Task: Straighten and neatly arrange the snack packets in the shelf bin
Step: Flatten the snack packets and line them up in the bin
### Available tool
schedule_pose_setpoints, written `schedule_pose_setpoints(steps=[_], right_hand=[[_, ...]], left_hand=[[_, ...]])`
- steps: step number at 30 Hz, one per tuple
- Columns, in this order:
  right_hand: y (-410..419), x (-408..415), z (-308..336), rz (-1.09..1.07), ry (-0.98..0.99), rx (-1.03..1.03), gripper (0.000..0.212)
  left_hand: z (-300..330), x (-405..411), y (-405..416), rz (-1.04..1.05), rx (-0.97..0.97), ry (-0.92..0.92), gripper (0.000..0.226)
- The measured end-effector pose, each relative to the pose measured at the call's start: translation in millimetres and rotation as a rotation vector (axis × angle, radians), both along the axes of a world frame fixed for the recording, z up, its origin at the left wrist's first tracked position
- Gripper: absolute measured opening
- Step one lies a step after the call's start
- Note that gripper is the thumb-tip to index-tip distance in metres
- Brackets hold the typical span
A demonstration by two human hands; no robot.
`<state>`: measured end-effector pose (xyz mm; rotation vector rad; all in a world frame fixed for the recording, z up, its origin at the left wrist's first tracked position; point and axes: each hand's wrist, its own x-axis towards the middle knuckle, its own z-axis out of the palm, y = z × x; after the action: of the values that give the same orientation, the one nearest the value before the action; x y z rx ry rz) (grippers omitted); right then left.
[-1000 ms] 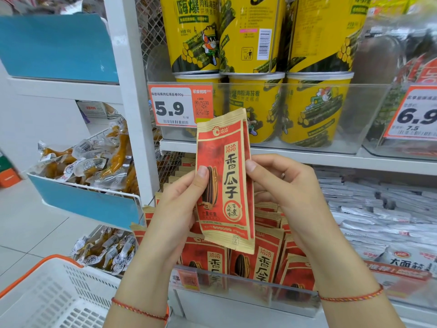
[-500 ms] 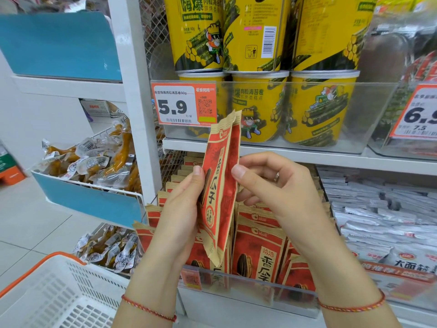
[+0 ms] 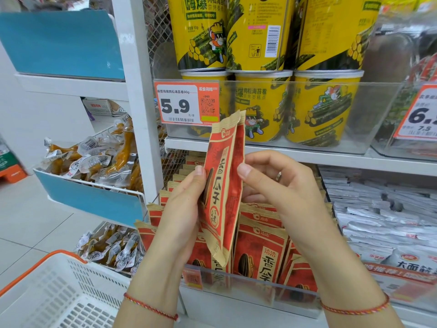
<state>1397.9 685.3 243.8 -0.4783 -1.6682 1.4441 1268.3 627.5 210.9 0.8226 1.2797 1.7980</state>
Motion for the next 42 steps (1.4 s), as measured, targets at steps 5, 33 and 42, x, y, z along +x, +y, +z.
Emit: schedule_pose_setpoints(steps=[5,33,42], right_hand=[[-2.7,-0.9,1.5,0.015,0.009,-0.001,0.021],[2.8,7.1,6.3,-0.001,0.01,-0.034,0.027],[8.5,1.9,-12.6,0.317,-0.436,0.138,0.027]], left_hand=[[1.8,2.0,-0.6,-0.018,0.011,0.005,0.037],[-2.6,0.8,1.0,-0.064,0.067,-0.018,0.037],[-4.8,-15.0,6.0,0.275,0.245,-0.297,0.029]])
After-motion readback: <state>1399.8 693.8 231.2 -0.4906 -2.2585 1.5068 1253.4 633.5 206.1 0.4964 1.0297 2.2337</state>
